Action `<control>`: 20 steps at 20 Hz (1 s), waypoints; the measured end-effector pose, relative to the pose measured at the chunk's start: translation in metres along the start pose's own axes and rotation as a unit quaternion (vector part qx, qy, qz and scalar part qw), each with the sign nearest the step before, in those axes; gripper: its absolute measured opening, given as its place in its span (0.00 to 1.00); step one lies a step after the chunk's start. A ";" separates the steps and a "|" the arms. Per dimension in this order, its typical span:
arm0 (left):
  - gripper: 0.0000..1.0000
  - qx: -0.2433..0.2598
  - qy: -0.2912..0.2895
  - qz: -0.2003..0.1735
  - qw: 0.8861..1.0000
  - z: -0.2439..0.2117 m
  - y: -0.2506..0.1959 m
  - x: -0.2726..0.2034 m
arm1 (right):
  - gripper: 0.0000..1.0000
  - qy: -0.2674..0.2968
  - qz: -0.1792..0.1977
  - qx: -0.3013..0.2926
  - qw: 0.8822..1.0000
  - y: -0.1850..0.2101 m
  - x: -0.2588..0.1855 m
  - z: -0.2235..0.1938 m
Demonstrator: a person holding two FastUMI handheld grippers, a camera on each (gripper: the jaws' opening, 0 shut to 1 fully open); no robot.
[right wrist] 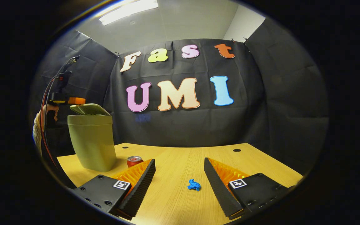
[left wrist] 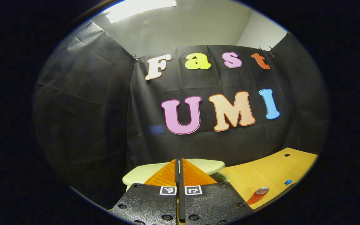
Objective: Press the lid of the desktop garbage bin to open it, pick up the crumpled paper on the desktop and throw it into the bin, then pick up the pop can on the desktop and drop it into the bin, and finally close the garbage bin lid.
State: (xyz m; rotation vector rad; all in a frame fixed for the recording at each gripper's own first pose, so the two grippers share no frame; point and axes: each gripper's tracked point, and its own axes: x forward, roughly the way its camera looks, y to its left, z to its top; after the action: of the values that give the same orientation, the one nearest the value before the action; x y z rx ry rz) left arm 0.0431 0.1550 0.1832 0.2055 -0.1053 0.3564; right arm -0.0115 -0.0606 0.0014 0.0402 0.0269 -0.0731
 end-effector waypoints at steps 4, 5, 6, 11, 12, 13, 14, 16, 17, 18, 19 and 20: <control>0.00 -0.009 -0.013 -0.011 1.000 0.010 -0.010 -0.008 | 0.98 -0.002 -0.001 0.000 1.000 0.000 -0.002 0.002; 0.00 -0.014 -0.015 -0.015 1.000 0.011 -0.013 -0.011 | 0.98 -0.003 -0.002 0.001 1.000 -0.001 -0.002 0.003; 0.00 -0.018 -0.018 -0.018 1.000 0.012 -0.015 -0.013 | 0.98 -0.003 -0.003 0.001 1.000 -0.002 -0.002 0.003; 0.00 -0.049 -0.023 -0.053 0.997 0.012 -0.037 -0.033 | 0.98 -0.004 -0.007 0.005 1.000 -0.005 -0.004 0.004; 0.00 -0.059 -0.023 -0.061 0.996 0.011 -0.043 -0.037 | 0.98 -0.003 -0.008 0.003 1.000 -0.004 -0.004 0.003; 0.00 -0.071 -0.022 -0.073 0.995 0.008 -0.049 -0.042 | 0.98 -0.003 -0.010 0.001 1.000 -0.005 -0.003 0.003; 0.00 -0.082 -0.020 -0.085 0.993 0.005 -0.057 -0.046 | 0.98 -0.003 -0.010 0.000 1.000 -0.005 -0.003 0.003; 0.00 -0.092 -0.012 -0.097 0.991 -0.007 -0.067 -0.052 | 0.98 -0.001 -0.011 0.000 1.000 -0.005 -0.003 0.001; 0.00 -0.098 -0.010 -0.102 0.990 -0.012 -0.071 -0.056 | 0.98 0.000 -0.011 0.000 1.000 -0.005 -0.002 0.000; 0.00 -0.106 -0.007 -0.108 0.989 -0.016 -0.077 -0.060 | 0.98 0.001 -0.010 0.000 1.000 -0.004 -0.002 -0.001; 0.00 -0.112 -0.007 -0.113 0.987 -0.020 -0.082 -0.066 | 0.98 0.003 -0.010 -0.001 1.000 -0.004 0.000 -0.002; 0.00 -0.115 -0.009 -0.117 0.986 -0.023 -0.086 -0.071 | 0.98 0.005 -0.011 -0.003 1.000 -0.004 0.000 -0.004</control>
State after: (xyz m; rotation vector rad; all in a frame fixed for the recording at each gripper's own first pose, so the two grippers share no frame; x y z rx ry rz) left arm 0.0094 0.0572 0.1353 -0.0088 -0.1369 0.1068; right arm -0.0119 -0.0649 -0.0025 0.0350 0.0383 -0.0942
